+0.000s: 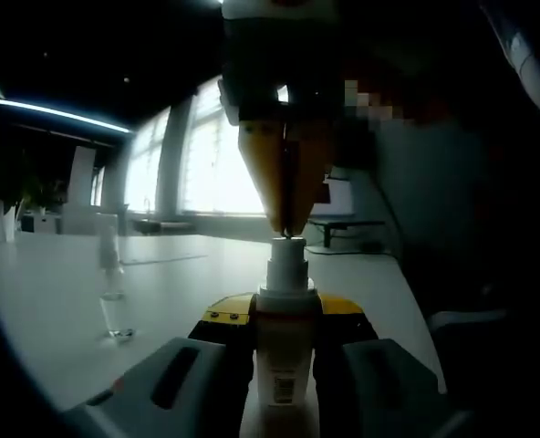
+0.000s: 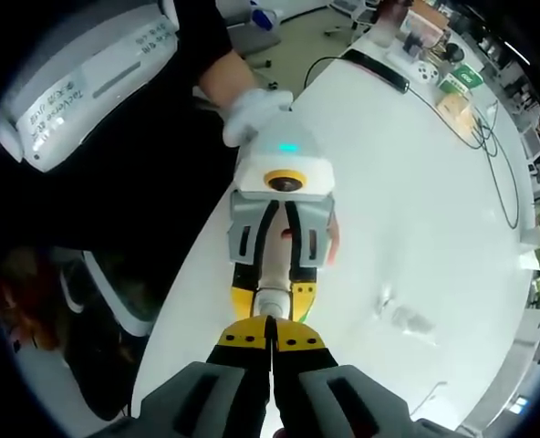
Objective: Clamp pump bottle remove cover press pump head put on cover
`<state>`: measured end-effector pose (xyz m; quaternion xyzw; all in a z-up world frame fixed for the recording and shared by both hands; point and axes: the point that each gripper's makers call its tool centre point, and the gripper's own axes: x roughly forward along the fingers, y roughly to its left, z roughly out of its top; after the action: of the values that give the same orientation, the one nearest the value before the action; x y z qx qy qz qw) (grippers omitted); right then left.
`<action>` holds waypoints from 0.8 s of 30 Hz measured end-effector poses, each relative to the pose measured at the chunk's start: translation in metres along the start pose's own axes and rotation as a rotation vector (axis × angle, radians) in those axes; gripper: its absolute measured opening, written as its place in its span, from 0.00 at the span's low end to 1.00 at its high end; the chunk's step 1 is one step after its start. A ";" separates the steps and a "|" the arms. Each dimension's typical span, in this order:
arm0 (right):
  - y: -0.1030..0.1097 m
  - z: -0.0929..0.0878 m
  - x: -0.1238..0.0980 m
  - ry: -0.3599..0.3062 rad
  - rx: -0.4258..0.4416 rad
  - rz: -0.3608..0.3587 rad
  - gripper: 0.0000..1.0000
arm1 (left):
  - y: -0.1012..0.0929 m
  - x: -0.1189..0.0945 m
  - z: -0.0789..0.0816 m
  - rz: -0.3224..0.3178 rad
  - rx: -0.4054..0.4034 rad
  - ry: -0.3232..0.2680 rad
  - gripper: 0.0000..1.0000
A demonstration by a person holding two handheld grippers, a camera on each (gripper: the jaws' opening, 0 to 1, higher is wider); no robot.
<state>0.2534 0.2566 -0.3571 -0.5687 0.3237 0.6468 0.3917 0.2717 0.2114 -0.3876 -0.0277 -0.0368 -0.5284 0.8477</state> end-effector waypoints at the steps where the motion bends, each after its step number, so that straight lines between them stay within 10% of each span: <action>1: 0.000 0.000 0.000 0.001 0.000 0.002 0.00 | 0.000 0.000 0.000 0.000 0.000 0.000 0.15; 24: 0.001 0.000 -0.003 0.007 0.007 -0.023 0.00 | 0.000 0.000 0.000 0.000 0.000 0.000 0.15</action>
<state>0.2532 0.2556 -0.3544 -0.5734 0.3209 0.6389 0.4001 0.2714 0.2112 -0.3876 -0.0277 -0.0367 -0.5285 0.8477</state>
